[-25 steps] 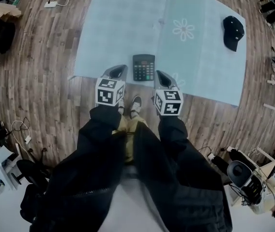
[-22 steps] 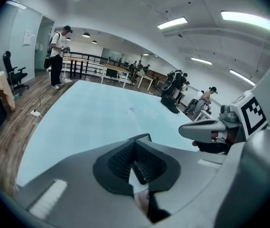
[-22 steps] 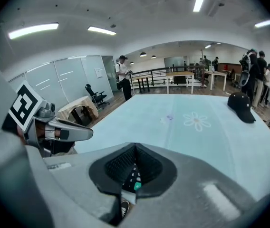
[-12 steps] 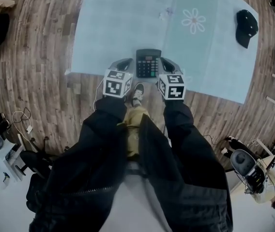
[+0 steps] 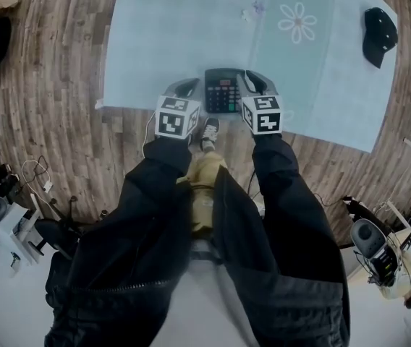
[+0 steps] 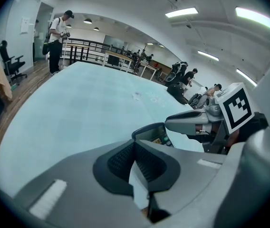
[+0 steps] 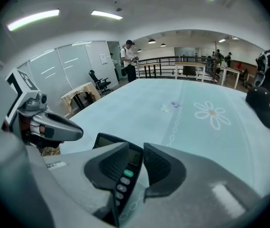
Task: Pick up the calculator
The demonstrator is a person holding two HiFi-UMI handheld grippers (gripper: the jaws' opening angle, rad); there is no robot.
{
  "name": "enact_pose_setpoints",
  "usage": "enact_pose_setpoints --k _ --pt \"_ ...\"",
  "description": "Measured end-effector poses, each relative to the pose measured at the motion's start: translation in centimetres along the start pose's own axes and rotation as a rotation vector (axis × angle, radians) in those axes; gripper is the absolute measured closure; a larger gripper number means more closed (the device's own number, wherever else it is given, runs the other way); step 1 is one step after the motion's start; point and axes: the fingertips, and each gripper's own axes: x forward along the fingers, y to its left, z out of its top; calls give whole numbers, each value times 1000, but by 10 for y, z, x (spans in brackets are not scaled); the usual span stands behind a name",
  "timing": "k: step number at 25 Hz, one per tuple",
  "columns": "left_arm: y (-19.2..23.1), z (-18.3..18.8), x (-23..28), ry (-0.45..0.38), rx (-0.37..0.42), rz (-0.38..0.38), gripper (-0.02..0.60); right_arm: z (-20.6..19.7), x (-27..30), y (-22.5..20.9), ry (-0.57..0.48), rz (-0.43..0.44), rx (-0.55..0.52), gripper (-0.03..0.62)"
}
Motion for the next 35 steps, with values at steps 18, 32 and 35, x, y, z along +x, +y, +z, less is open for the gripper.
enact_pose_setpoints --k 18,32,35 --pt "11 -13 -11 15 3 26 581 -22 33 19 65 404 123 368" --pt "0 -19 -36 -24 11 28 581 -2 -22 58 -38 418 154 519" --pt "-3 -14 -46 -50 18 30 581 4 -34 61 -90 375 189 520"
